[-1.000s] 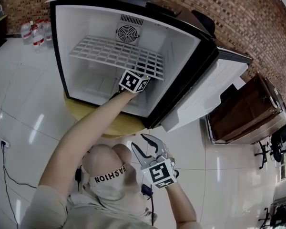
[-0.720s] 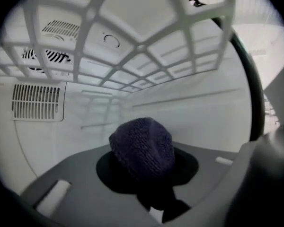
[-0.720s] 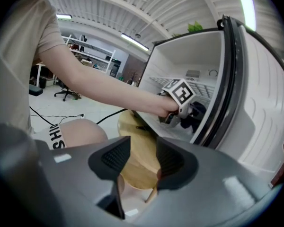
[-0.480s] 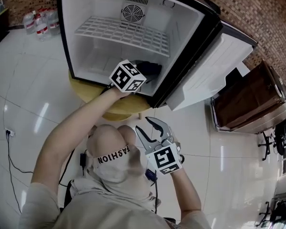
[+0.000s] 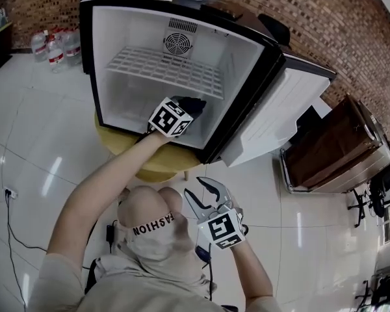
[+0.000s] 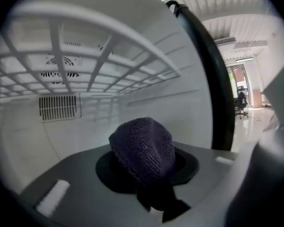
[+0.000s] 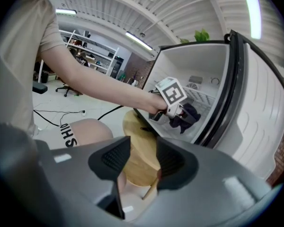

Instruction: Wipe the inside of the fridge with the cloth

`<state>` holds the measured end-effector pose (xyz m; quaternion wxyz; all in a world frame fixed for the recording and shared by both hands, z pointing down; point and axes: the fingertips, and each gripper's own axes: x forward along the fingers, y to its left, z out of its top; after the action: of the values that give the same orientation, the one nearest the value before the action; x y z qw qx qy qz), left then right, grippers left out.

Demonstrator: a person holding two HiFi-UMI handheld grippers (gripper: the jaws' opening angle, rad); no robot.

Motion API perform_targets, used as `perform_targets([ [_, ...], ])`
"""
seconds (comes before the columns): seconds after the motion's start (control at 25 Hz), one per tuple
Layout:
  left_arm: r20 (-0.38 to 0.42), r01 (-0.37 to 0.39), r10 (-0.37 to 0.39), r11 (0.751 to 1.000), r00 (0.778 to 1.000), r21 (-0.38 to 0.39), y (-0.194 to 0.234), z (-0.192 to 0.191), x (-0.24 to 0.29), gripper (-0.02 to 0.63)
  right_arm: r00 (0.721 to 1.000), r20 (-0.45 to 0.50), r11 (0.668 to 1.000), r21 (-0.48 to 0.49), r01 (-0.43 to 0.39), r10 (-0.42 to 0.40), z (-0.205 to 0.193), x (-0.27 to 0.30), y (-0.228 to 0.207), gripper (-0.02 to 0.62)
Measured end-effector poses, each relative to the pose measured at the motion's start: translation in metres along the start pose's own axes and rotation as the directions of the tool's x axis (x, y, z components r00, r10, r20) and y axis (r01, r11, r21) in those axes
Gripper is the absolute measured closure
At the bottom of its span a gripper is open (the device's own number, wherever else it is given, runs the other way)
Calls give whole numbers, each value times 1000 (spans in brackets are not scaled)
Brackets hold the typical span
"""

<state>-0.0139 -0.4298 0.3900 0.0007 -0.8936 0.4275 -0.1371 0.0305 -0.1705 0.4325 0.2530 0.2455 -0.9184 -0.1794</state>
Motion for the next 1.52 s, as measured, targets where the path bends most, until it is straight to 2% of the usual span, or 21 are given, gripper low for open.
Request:
perform_targets([
  [0.16,-65,-73,67,992,996,-104,33,-3,35,482,1000,-16,1000,-4,-10,10,-6,9,-6,422],
  [0.28,-81,-74,62,984,995,-162,41,1,51,481,999,-31,999,-8,-36,36,-12,17,-3,422],
  [0.44,-134,-69,50,988,990,-141,42,-9,76,480,996,-75,997,-49,-59,55,-25,27,2,422],
  [0.6,-180,-63,46,994,983,-90,48,-17,83,480,996,-67,997,-49,-61,58,-35,34,-1,422],
  [0.68,-227,-42,33,998,973,-35,42,-23,81,482,996,-66,997,-44,-62,59,-38,34,-2,422],
  [0.76,-254,-12,8,1000,967,-14,29,-31,76,483,996,-69,997,-40,-66,63,-41,32,-1,422],
  [0.96,-255,79,-89,996,963,-51,-15,-39,42,486,997,-62,998,-31,-52,50,-43,24,-2,422],
  [1.12,-252,202,-220,975,942,-96,-67,-43,1,486,999,-37,999,-36,5,-6,-28,7,-11,422],
  [1.2,-226,307,-331,942,916,-134,-103,-38,-26,485,998,2,997,-40,68,-68,-13,-8,-23,422],
  [1.28,-153,444,-474,875,867,-194,-141,-27,-62,484,991,48,990,-64,128,-125,4,-26,-32,419],
  [1.32,-101,503,-535,833,839,-231,-158,-19,-82,483,988,70,984,-101,144,-137,14,-33,-34,392],
  [1.4,1,594,-622,747,783,-300,-182,-6,-117,481,985,109,962,-226,156,-134,32,-43,-31,263],
  [1.44,43,635,-661,698,749,-332,-193,0,-131,477,984,126,942,-294,159,-126,39,-47,-27,249],
  [1.48,79,679,-705,638,705,-364,-204,7,-143,473,983,139,921,-356,160,-116,44,-50,-23,230],
  [1.52,108,721,-751,569,651,-395,-216,13,-154,471,983,150,898,-412,157,-103,49,-53,-19,222],
])
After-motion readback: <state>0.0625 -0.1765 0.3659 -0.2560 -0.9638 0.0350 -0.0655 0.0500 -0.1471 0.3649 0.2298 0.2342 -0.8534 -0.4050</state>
